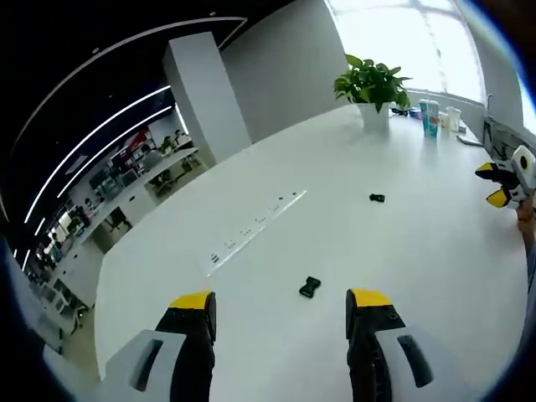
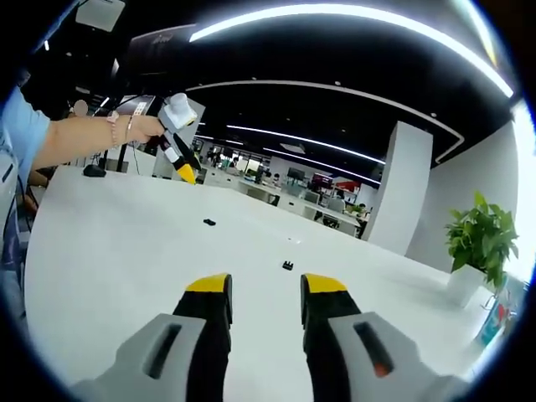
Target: Snap the two parts of the plastic buckle together until the buckle closes and remains connected.
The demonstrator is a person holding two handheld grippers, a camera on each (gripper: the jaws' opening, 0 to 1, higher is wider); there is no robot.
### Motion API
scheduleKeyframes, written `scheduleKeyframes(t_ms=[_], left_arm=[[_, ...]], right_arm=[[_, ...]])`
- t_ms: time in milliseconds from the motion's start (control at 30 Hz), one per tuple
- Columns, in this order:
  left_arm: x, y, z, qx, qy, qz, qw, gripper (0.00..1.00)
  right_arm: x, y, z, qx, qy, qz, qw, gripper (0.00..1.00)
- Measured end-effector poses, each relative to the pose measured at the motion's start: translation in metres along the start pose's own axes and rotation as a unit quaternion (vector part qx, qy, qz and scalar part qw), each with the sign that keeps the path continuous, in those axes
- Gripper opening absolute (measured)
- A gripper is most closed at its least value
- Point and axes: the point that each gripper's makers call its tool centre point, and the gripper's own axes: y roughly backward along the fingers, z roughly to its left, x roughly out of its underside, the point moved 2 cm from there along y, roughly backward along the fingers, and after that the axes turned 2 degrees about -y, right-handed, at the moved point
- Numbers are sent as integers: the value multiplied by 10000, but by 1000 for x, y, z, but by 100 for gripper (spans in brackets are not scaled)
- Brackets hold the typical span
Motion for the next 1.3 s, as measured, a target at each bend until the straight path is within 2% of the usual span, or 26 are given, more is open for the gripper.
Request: scheduleKeyframes(t_ms=[300,667,767,833,1300], left_arm=[[1,-5,0,90,-40,89,9999,63],[1,-11,1,208,-82,232,9995,63],[-1,-13,3,304,-70,190,9993,63],[-1,-17,0,478,-103,149,9987,61],[15,-54,-14,1088,-437,524,9917,57]], right_arm=[[-1,0,5,-109,49,-12,9999,32],[-2,1,4,-68,54,-39,10000,32],[-2,2,3,-49,44,-40,10000,31],[-2,1,4,-59,46,-37,10000,31],[1,-1,2,-44,9,33,10000,29]])
